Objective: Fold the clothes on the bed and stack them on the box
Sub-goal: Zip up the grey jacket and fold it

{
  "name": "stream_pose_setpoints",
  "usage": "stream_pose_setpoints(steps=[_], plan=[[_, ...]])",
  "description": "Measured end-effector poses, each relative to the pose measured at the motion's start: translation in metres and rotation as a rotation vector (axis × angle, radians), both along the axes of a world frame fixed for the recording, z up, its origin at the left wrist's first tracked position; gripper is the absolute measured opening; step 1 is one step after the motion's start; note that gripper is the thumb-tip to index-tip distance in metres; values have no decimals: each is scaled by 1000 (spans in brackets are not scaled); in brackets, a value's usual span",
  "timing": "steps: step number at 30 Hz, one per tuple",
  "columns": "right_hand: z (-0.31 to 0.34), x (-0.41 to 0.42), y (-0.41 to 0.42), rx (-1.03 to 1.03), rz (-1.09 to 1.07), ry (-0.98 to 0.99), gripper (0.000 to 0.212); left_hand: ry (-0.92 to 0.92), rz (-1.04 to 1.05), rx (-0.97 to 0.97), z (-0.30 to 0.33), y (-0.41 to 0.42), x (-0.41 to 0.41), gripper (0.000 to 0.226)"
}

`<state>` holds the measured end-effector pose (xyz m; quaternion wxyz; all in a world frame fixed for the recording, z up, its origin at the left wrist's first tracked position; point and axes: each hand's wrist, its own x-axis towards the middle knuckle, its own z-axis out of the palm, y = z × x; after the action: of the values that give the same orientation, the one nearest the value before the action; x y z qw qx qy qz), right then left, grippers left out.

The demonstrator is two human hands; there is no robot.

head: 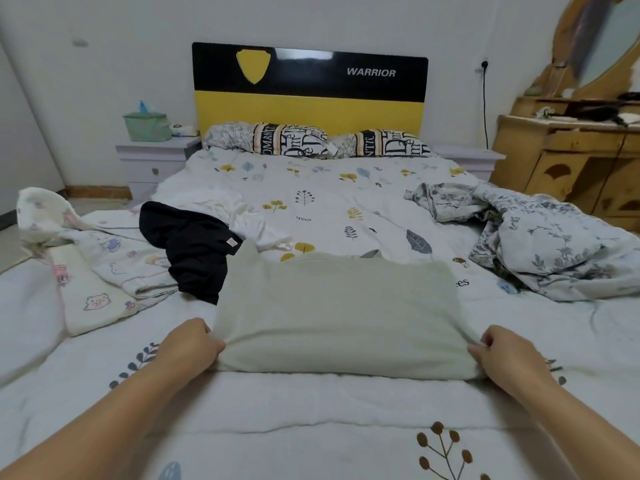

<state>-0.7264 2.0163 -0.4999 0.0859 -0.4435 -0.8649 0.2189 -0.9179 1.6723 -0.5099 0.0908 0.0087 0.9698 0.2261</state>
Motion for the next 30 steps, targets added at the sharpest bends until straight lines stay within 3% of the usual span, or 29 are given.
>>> stream_pose_setpoints(steps=[2,6,9,11,14,17,27,30], plan=[[-1,-6,2,-120,-24,51,27,-41,19,29,5,4,-2,33],[7,-32,2,-299,-99,229,57,-29,159,405,14,17,-18,37],[6,-51,-2,-545,-128,279,56,-86,187,514,9,32,-28,69],[3,-58,-5,-574,-144,229,50,-82,159,494,3,41,-27,71],[0,-64,-12,-443,-124,161,45,-9,74,398,-5,46,-23,52],[4,-56,-18,-334,-95,162,37,65,12,423,-4,41,-12,43],[13,51,-52,-364,20,205,14,112,-60,394,12,-19,91,53],[1,73,-60,-365,13,181,16,75,-9,243,11,-24,118,65]])
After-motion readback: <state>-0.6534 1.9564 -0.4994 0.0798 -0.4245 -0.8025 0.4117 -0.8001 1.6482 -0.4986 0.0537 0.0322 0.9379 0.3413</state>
